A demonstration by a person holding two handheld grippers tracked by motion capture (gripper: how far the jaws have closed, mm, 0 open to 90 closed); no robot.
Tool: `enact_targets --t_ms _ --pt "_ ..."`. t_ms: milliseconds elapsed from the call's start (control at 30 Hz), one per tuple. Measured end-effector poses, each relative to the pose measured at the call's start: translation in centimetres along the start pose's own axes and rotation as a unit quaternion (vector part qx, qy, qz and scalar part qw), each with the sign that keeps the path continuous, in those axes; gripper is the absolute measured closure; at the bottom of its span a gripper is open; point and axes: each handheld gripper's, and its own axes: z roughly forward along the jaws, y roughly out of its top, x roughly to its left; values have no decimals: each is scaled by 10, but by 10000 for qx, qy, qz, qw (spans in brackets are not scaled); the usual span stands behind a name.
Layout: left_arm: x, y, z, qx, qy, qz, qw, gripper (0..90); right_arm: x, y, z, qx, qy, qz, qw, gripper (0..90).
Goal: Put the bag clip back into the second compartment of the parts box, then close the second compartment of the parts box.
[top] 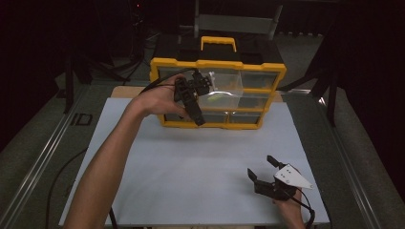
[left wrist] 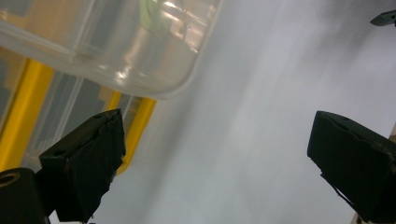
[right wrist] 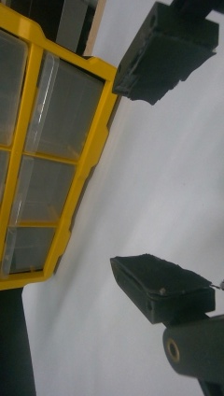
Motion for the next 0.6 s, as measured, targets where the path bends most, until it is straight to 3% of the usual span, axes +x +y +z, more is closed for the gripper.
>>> enact_targets --t_ms 600 --pt "-8 -9 7 77 -106 179 9998 104 -1 0 -1 -15 -23 -6 10000 144"
